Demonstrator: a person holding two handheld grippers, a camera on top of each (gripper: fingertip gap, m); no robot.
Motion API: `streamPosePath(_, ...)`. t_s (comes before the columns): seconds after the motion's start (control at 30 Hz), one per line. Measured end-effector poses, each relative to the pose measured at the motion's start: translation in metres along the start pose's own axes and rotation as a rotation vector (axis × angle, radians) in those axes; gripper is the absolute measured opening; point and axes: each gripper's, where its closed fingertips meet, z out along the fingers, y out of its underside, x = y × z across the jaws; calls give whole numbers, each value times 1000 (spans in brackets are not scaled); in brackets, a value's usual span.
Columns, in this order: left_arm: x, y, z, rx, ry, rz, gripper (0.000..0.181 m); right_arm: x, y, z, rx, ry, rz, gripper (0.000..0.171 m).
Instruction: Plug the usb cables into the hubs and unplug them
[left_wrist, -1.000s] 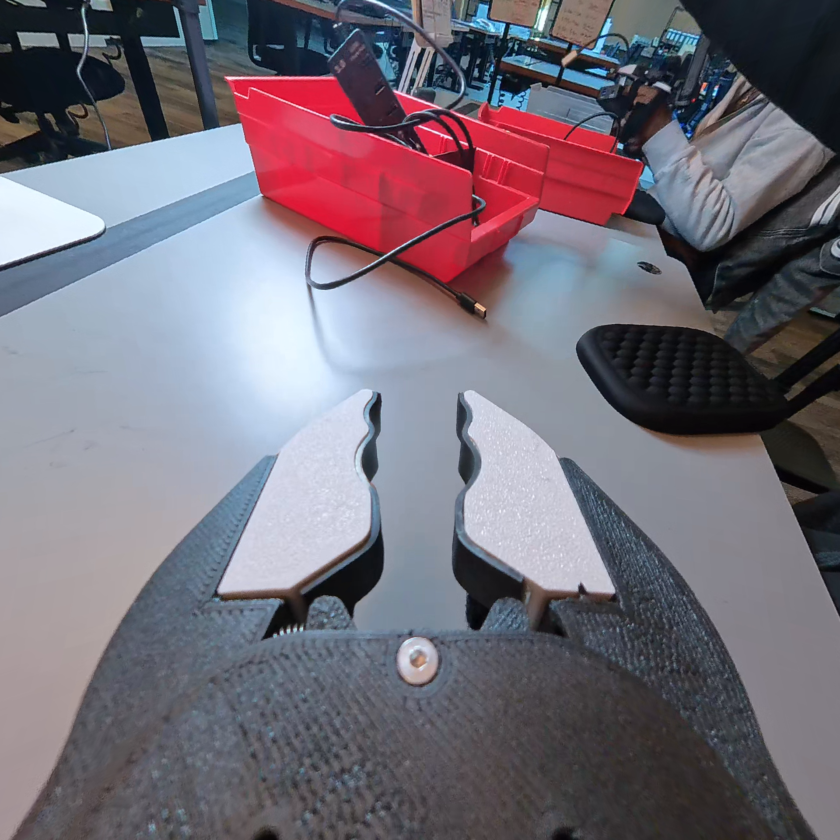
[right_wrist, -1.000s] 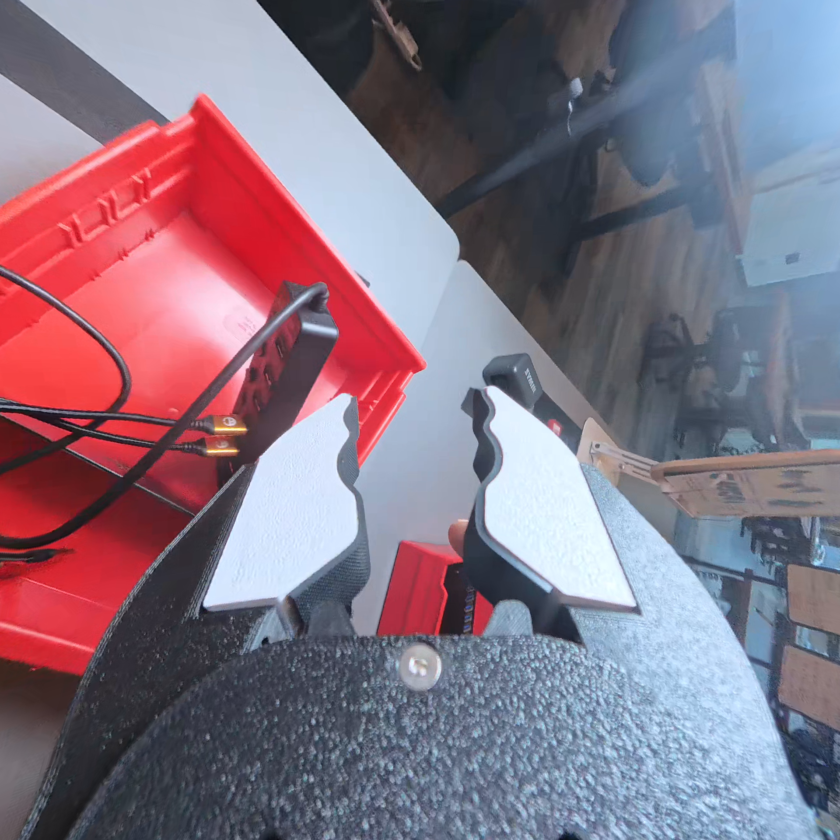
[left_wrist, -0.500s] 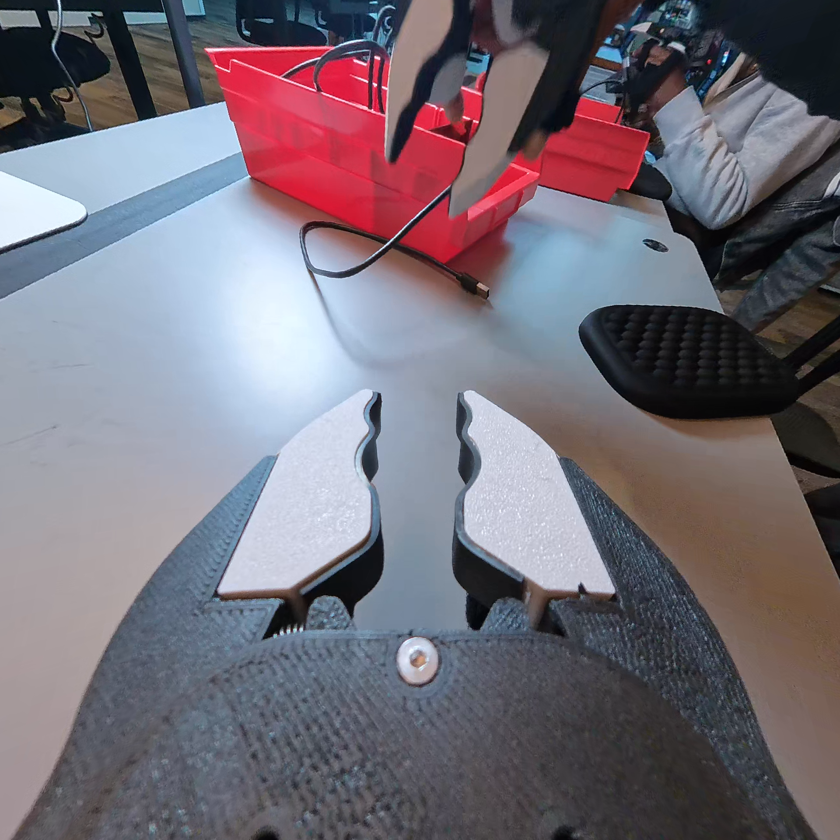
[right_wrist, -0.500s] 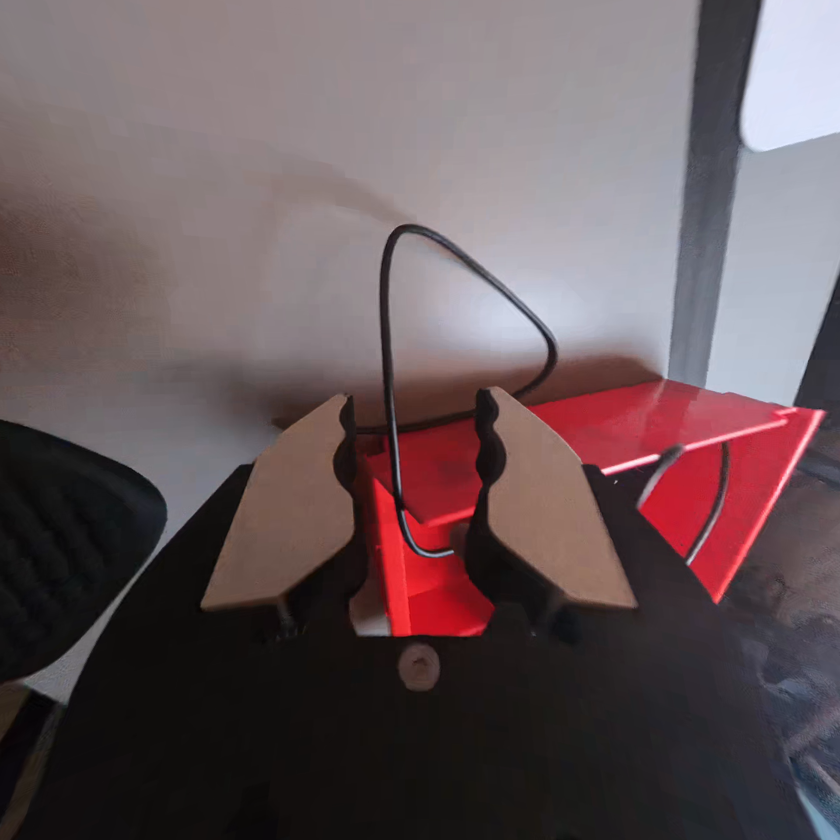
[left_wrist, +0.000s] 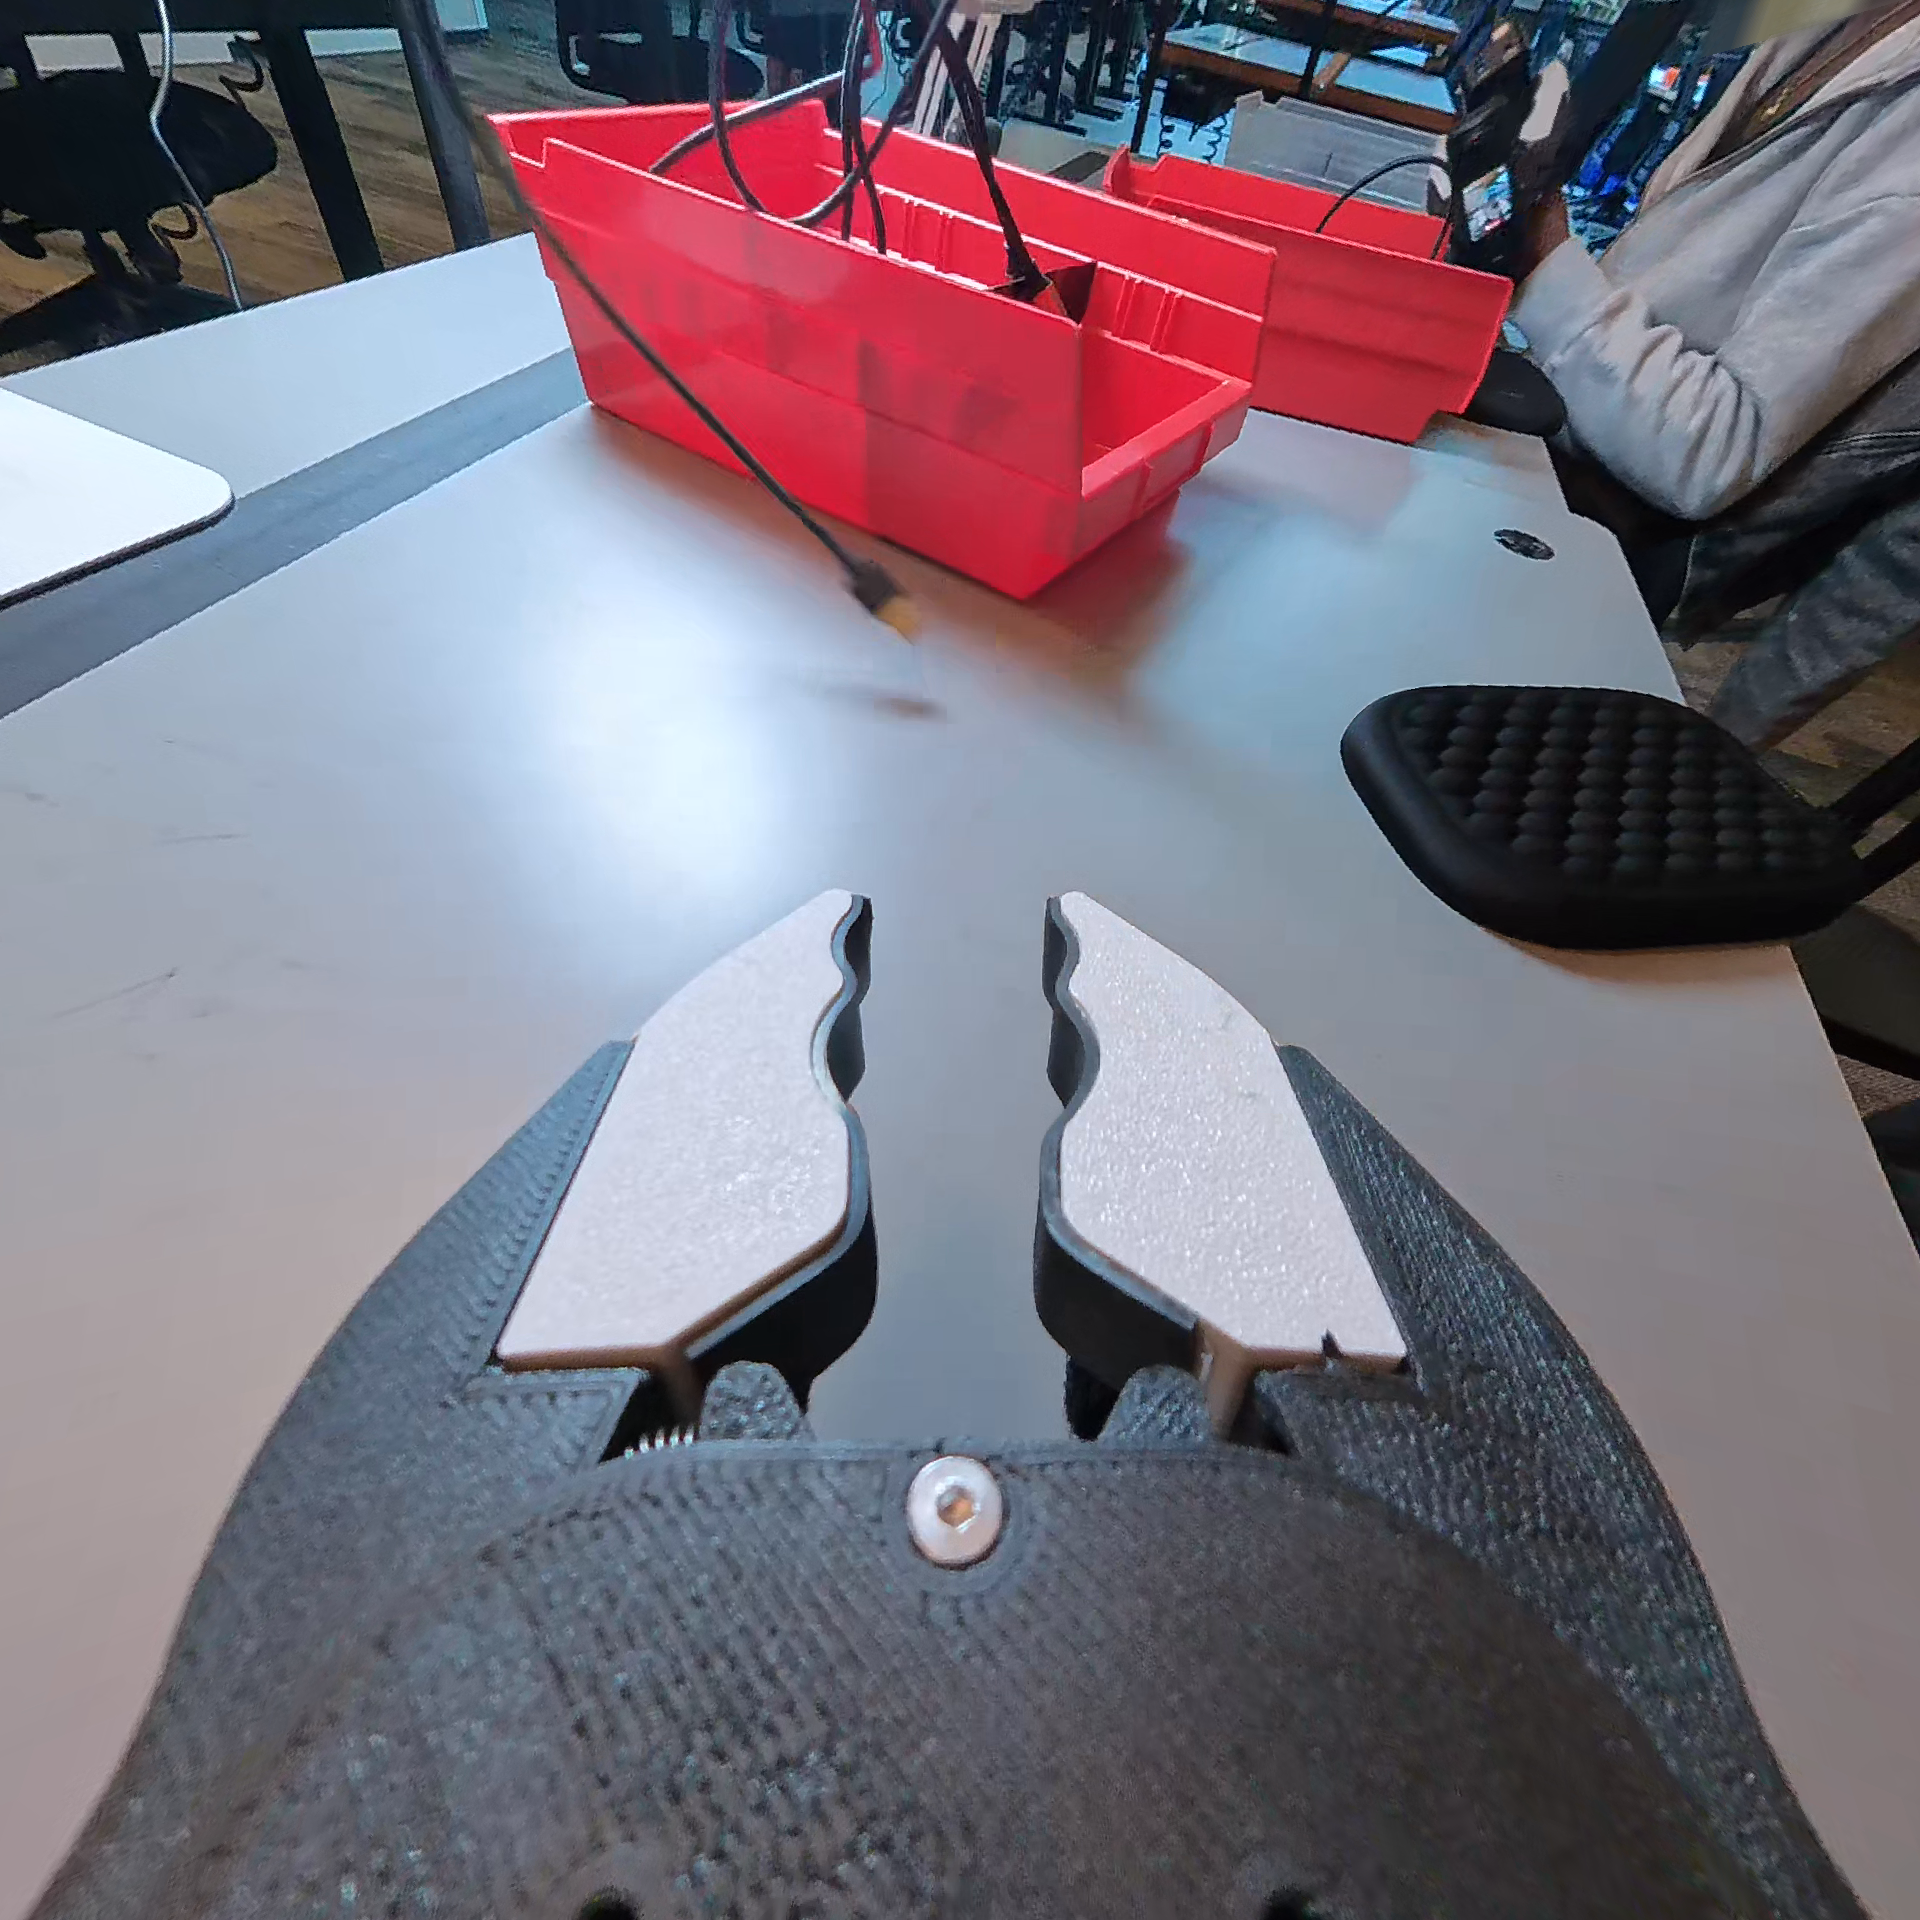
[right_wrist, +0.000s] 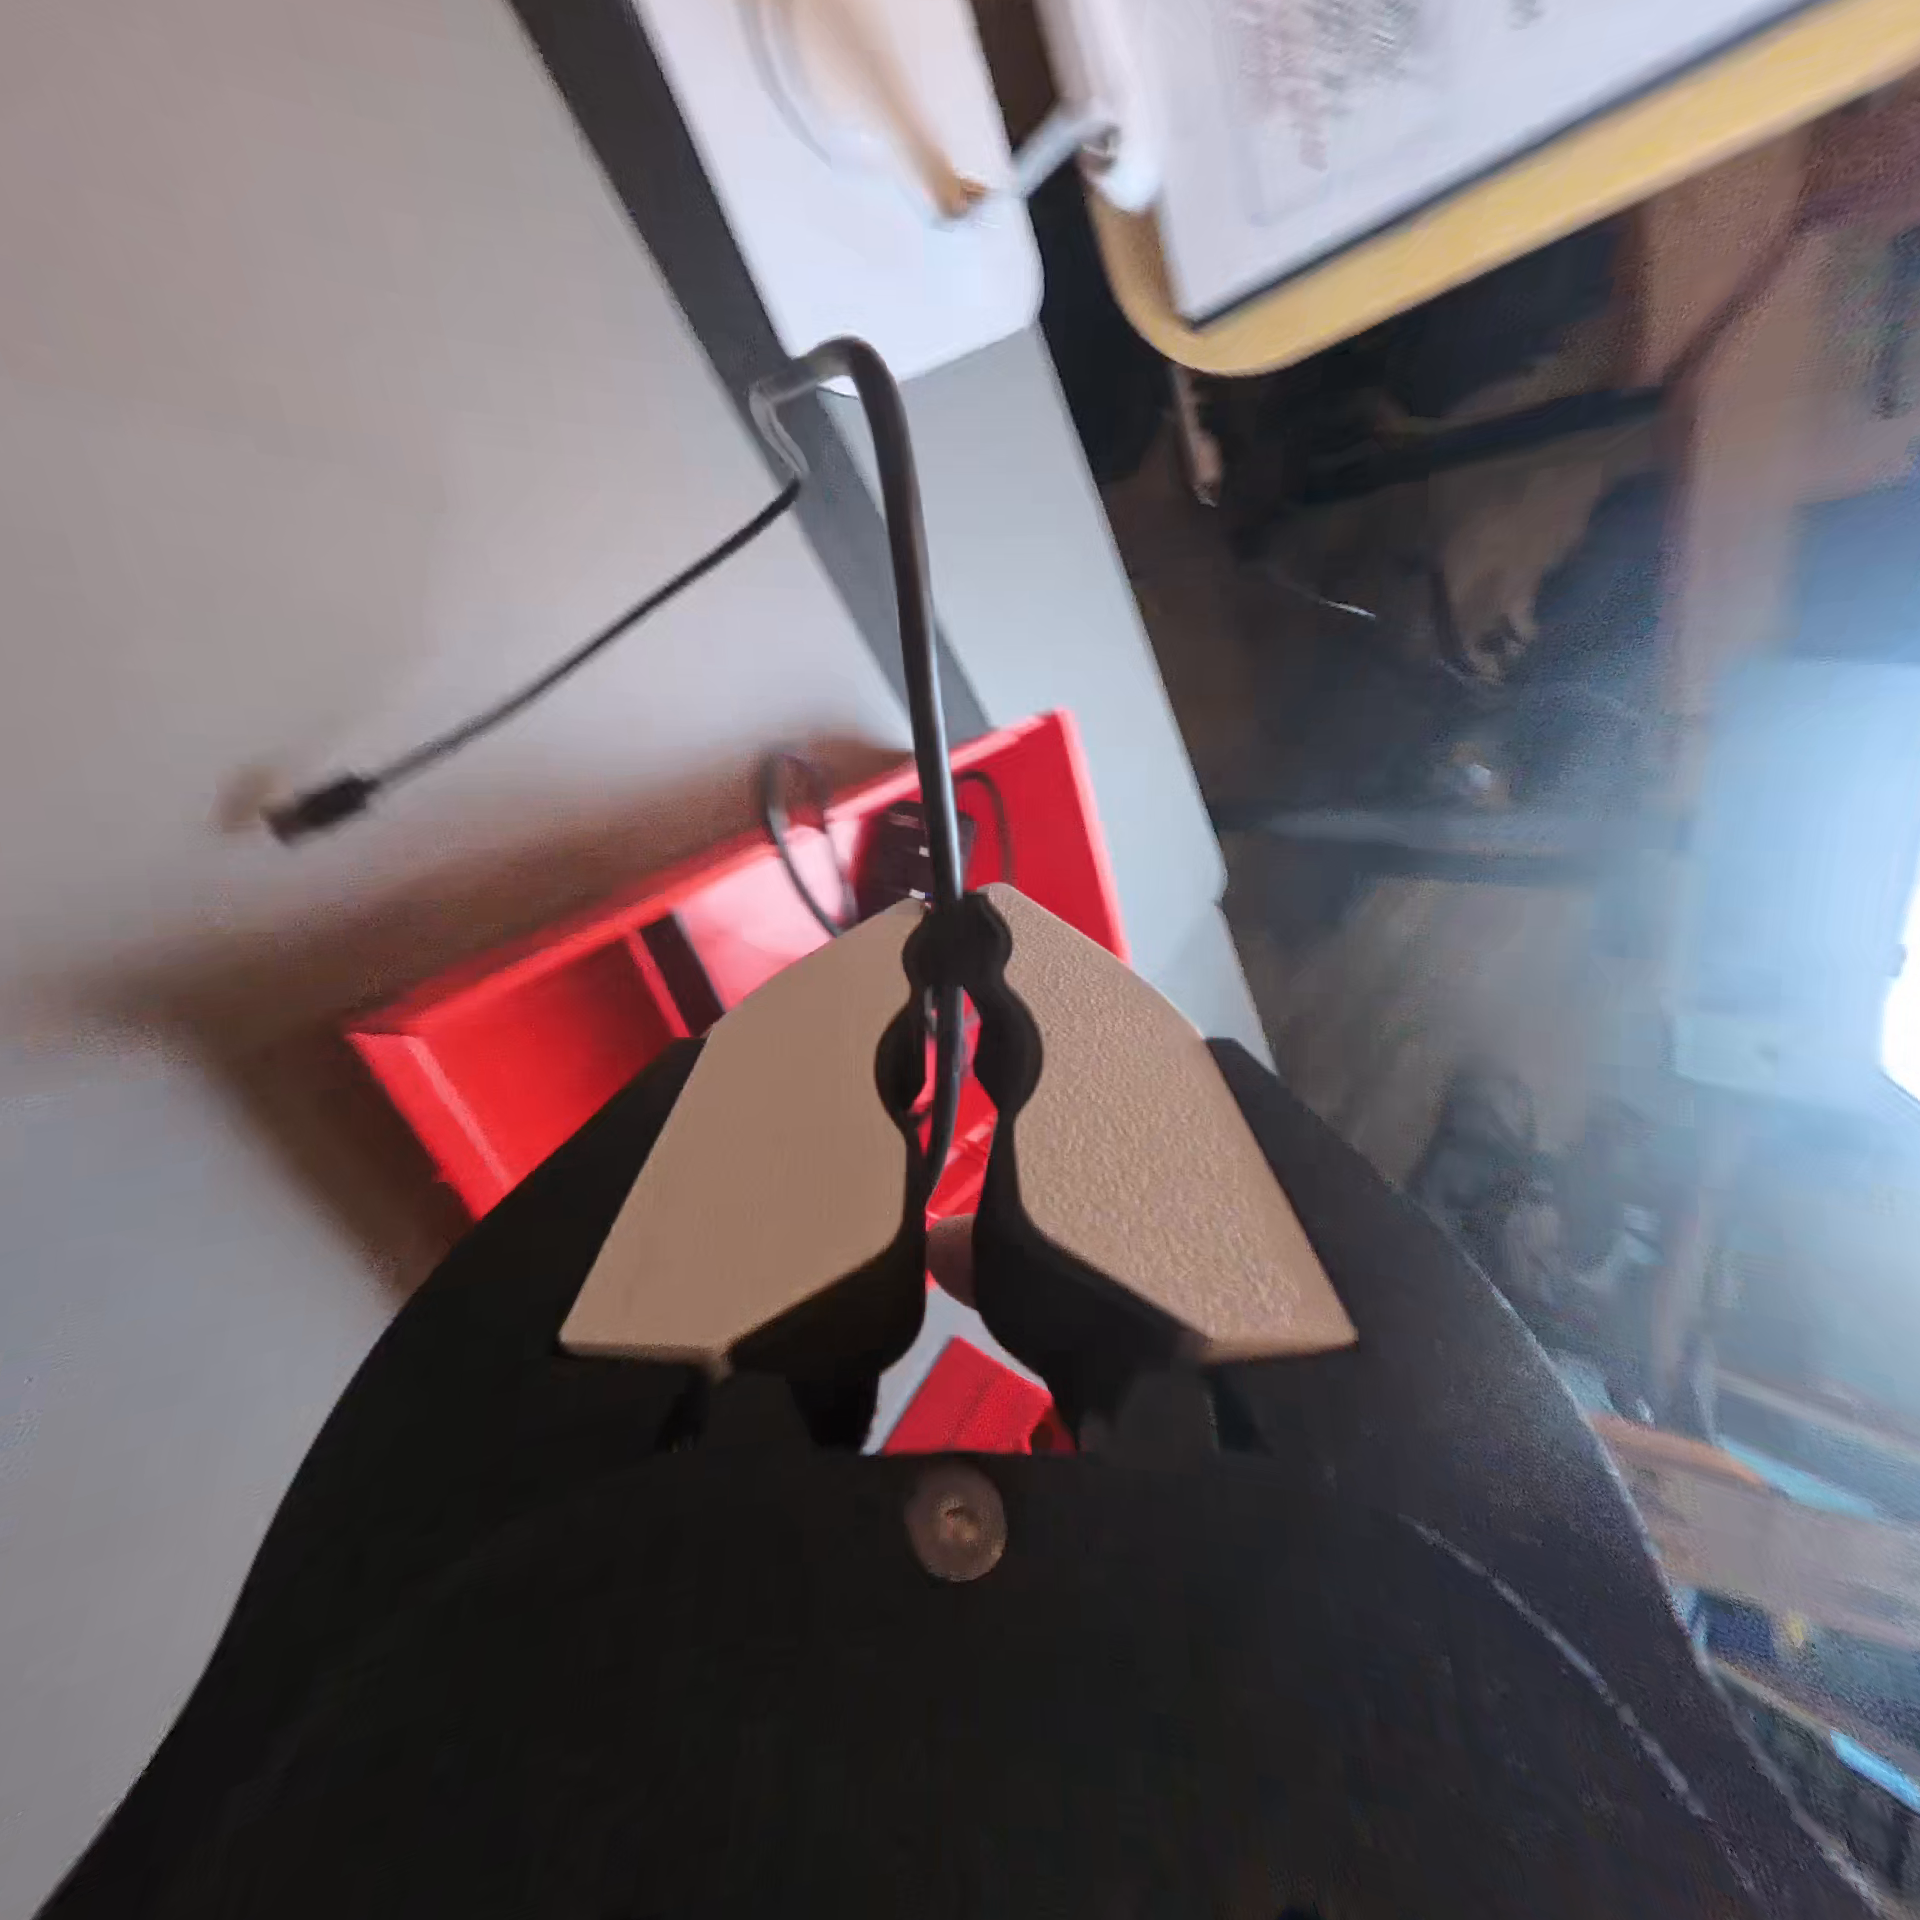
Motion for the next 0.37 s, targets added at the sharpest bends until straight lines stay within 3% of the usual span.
streamPosePath(0.03,0,0,0,0,-2,1,32,23,11,-3,-20,66,26,4)
streamPosePath(0.2,-2,0,0,-2,-9,1,32,100,74,-8,-117,297,165,4)
streamPosePath(0.37,-5,3,0,-5,-10,-11,31,102,116,4,-105,287,265,4)
